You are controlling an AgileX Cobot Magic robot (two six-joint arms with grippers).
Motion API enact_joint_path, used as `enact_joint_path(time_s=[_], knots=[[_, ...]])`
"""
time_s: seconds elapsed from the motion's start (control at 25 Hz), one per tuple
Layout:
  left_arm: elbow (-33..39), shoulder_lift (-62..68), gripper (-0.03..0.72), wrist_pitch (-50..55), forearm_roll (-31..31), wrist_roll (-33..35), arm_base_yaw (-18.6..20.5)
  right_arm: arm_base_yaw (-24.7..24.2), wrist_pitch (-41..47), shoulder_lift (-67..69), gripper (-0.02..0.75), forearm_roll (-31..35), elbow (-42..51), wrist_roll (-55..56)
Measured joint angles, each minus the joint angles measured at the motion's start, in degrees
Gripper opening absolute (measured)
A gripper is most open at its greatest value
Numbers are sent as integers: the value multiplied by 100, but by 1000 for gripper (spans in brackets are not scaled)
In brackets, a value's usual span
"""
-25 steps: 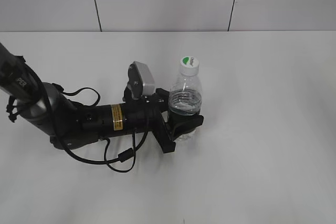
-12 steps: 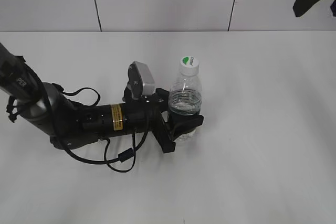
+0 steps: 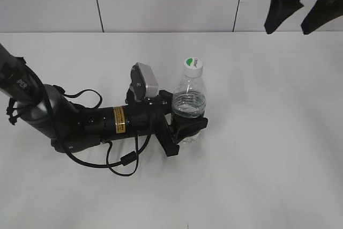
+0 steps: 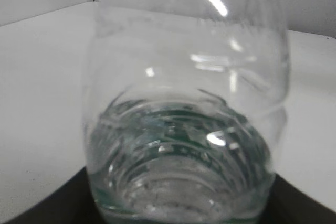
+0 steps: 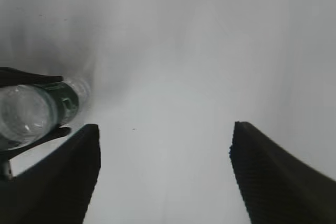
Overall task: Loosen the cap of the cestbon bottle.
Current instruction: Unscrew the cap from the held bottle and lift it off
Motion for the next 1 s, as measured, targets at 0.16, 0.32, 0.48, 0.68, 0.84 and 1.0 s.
enact_joint_path(time_s=[0.16,0.32,0.48,0.68,0.84,1.0], knots=[[0,0,403,0,-1,0,0,391,2,0,591,196,0,460],[0,0,403,0,-1,0,0,830,6,77,591,300,-9,750],[0,0,403,0,-1,0,0,1170,6,285,591,325,-26,988],[0,0,403,0,-1,0,0,1507,13,481,591,325,-194,1148],[0,0,403,0,-1,0,0,1655,20,560,591,347,-408,1254],[0,0,403,0,-1,0,0,1697,20,671,591,364,-520,1280]])
